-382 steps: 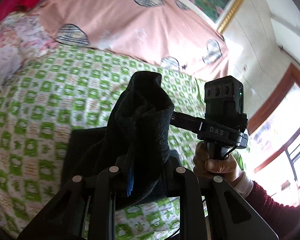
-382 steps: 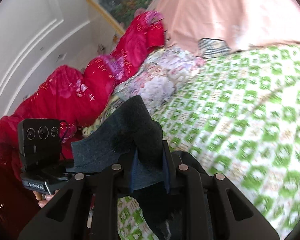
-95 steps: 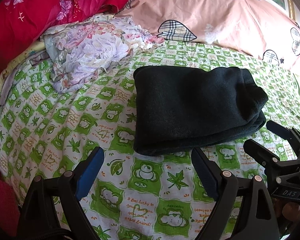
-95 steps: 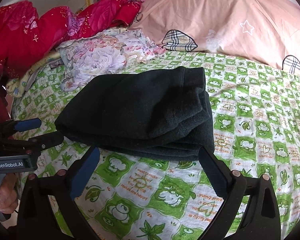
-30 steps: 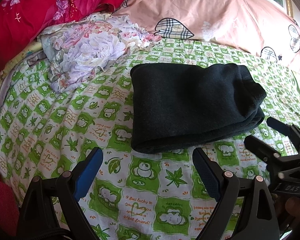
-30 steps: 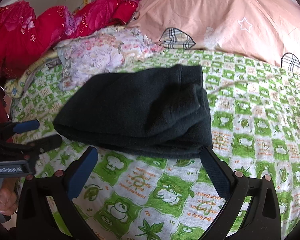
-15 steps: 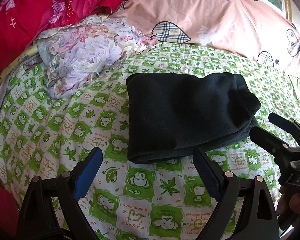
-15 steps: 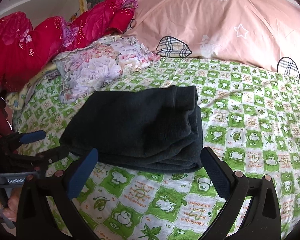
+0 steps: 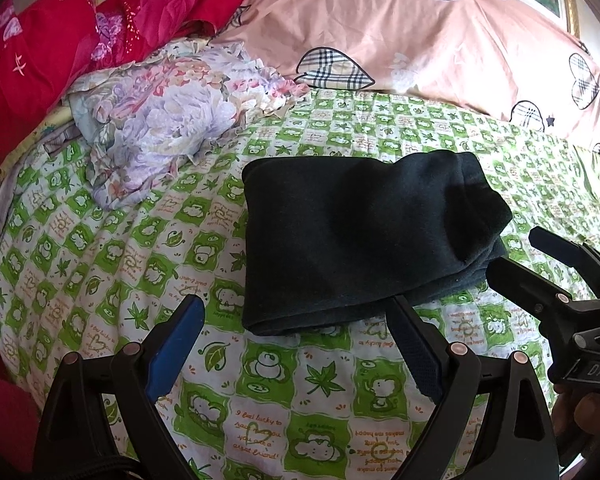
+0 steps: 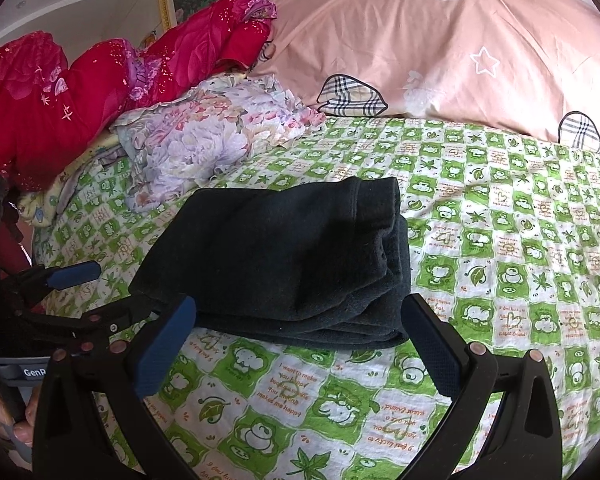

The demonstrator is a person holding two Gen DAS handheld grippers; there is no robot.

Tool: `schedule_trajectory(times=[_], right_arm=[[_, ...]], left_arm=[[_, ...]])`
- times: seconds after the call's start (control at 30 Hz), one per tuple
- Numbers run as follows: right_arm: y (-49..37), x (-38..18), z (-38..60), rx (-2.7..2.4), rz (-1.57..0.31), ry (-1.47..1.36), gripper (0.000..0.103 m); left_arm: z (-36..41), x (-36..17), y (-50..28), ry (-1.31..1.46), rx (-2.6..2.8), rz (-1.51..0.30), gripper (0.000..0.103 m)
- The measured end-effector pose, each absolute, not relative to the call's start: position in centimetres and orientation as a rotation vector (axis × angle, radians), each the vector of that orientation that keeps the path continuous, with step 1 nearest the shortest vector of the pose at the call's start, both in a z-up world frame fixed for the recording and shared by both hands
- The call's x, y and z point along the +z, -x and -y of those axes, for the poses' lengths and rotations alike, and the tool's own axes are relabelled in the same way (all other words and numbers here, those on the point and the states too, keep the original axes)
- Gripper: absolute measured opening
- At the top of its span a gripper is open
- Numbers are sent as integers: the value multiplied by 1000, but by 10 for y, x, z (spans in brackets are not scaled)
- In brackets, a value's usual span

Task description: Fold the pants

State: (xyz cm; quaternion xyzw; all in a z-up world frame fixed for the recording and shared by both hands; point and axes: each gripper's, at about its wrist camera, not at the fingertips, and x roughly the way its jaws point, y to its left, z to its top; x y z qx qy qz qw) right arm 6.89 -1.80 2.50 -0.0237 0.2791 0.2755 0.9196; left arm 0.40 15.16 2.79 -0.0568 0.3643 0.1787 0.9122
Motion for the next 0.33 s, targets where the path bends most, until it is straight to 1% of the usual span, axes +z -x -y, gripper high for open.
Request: schedule_trajectory(times=[0.33], right_arm=[[-74, 25, 18, 568, -582, 38, 102]], left_arm=[[-157, 28, -10, 137, 374, -773, 93]])
